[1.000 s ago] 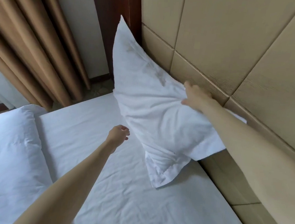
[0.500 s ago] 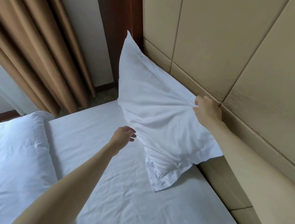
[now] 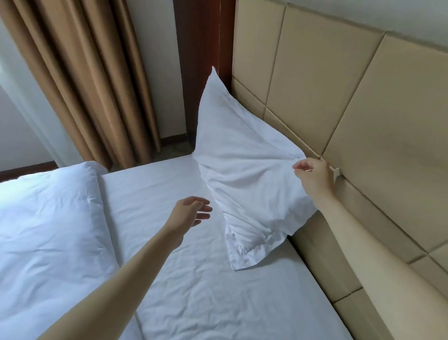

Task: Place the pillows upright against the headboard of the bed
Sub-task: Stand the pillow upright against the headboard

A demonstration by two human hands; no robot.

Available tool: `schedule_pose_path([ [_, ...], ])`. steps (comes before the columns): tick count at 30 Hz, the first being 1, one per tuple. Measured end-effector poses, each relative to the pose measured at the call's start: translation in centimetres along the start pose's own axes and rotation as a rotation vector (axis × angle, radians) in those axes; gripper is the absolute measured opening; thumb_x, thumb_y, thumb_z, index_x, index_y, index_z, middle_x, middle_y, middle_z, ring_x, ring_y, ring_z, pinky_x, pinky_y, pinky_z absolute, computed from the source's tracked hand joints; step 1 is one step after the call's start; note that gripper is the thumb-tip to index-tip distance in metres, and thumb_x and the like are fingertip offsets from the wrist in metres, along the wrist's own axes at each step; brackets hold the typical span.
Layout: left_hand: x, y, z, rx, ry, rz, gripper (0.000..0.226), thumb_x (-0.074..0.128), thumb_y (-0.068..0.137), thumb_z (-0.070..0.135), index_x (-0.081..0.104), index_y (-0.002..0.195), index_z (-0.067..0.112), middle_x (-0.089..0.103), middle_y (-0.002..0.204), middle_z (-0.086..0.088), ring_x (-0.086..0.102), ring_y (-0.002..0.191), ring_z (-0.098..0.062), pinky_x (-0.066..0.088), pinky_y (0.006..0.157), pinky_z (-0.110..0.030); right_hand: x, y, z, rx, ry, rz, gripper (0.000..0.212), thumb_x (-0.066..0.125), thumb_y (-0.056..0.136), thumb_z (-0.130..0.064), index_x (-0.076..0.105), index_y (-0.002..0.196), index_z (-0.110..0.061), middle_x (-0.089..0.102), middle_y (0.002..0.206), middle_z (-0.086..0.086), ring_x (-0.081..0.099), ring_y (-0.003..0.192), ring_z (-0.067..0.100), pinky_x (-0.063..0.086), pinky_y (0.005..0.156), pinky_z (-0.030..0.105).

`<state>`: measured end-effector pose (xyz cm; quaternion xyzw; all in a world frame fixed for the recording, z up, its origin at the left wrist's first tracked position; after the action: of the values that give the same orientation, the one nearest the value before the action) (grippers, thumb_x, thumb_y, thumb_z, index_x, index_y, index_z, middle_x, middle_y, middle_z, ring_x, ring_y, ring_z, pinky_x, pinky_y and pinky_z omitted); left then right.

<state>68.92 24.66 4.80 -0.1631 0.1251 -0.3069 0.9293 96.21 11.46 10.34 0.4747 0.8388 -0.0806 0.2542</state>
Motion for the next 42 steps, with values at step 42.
schedule_pose_path([
  [42,-20.3,-44.7,-23.5,-0.076,-0.29,0.542,0.027,0.044,0.088,0.007,0.068,0.082,0.019,0.067,0.067,0.006,0.059,0.06,-0.01,0.041,0.064,-0.023,13.3,-52.0,-9.7,0.146,0.379,-0.894,0.011,0.06,0.085,0.0,0.067,0.081,-0.008,0.062,0.061,0.003,0.055,0.06,0.019,0.047,0.06,0.026],
])
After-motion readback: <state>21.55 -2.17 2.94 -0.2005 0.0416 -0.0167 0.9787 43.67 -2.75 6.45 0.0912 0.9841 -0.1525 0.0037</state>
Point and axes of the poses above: each hand's wrist, its own y-axis towards the middle knuckle, its own x-axis out of the palm, z = x × y, the point moved 3 cm from there along y, towards the middle knuckle
